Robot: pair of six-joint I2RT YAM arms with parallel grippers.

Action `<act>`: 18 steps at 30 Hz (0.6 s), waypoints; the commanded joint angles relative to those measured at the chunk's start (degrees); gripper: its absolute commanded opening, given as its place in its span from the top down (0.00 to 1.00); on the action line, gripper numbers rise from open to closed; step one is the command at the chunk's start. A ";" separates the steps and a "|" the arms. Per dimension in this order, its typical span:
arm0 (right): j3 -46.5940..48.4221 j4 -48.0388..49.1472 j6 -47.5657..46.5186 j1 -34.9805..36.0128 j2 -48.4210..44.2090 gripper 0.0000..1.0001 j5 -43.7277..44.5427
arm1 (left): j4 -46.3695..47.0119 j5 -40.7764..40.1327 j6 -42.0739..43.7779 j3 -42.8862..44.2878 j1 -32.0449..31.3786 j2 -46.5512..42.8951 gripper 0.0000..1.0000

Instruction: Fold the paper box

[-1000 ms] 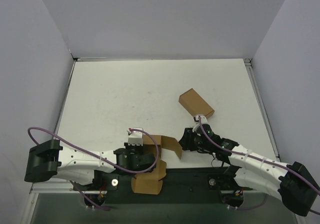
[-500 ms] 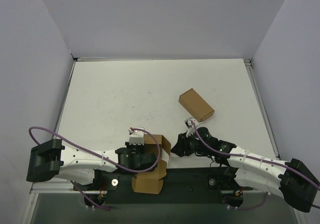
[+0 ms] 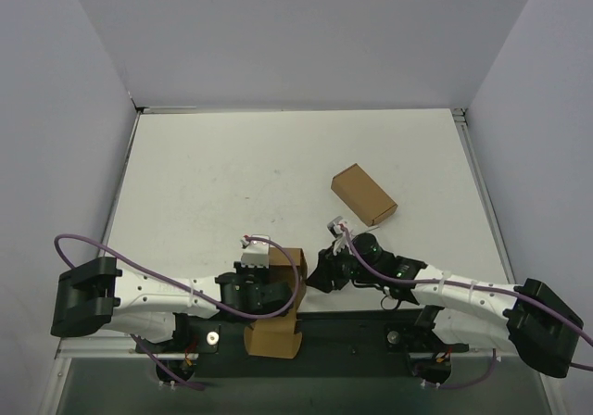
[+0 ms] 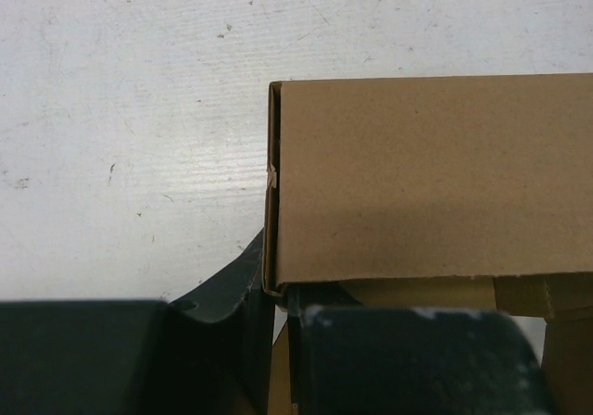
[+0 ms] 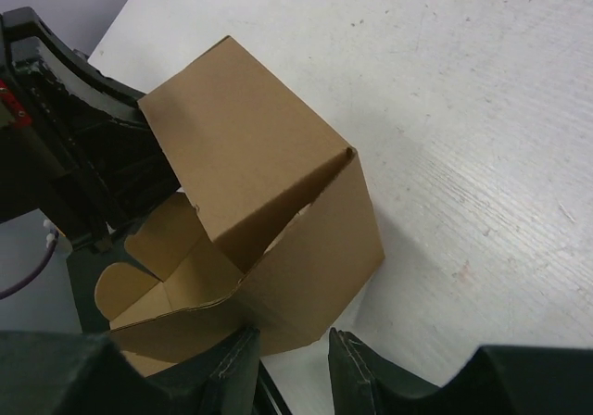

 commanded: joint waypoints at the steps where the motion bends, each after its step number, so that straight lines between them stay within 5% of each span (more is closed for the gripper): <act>1: 3.51 6.13 -1.16 0.67 1.23 0.63 -1.94 | 2.90 2.14 1.89 1.23 -0.09 0.46 1.00; 12: 2.90 14.56 0.34 3.92 7.64 0.59 -1.07 | 6.16 3.10 4.09 1.58 0.00 2.12 1.00; 18: 2.11 17.38 -0.98 5.50 9.58 0.43 2.09 | 6.60 3.46 4.00 0.79 0.00 1.25 1.00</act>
